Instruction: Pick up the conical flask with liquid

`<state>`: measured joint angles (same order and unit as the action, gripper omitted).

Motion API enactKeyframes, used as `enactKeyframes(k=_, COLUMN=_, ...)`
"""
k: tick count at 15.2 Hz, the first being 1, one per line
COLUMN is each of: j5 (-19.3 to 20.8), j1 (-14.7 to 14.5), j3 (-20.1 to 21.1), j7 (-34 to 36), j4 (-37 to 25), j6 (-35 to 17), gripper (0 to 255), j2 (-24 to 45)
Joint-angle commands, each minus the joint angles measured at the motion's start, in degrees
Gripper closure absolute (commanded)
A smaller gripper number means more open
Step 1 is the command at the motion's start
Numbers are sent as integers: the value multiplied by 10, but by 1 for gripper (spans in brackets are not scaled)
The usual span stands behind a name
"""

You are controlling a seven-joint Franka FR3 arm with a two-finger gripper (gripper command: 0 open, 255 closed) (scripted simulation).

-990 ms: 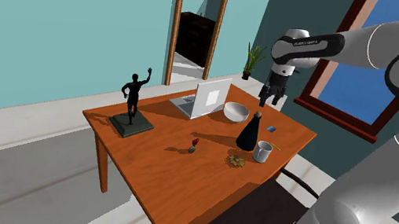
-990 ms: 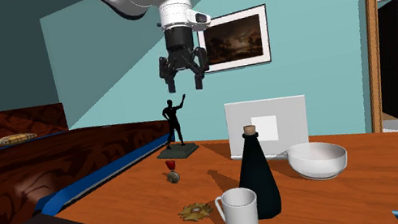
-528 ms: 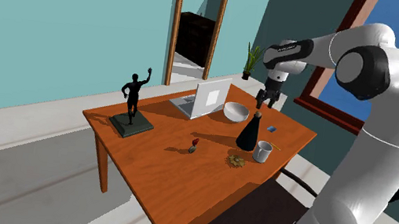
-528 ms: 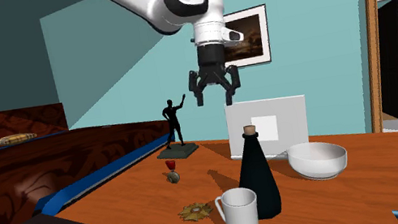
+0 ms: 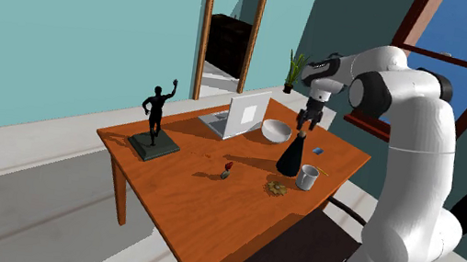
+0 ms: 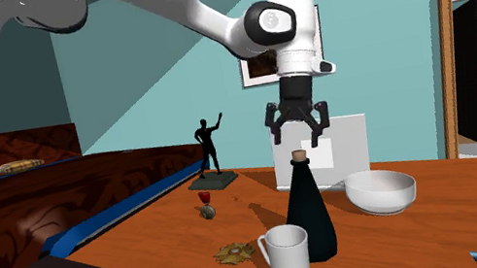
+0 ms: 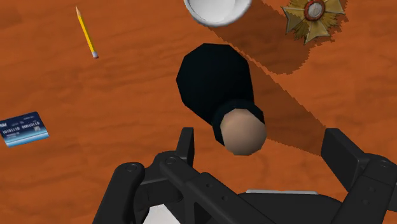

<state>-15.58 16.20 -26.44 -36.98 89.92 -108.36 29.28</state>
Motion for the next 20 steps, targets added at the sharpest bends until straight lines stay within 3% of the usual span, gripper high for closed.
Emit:
enactKeyframes(k=1, j5=-12, j1=12, j3=5, j7=-7, j4=-21, j6=-1, gripper=0, j2=27)
enactKeyframes(k=10, j5=-23, j1=15, j3=11, j7=-15, j4=-2, j6=-39, gripper=0, j2=48)
enactKeyframes(k=11, j5=-23, j1=15, j3=11, j7=-15, j4=-3, j6=-39, gripper=255, j2=49)
enactKeyframes(k=20, j5=-23, j1=15, j3=11, j7=-15, j4=-2, j6=-39, gripper=255, j2=48)
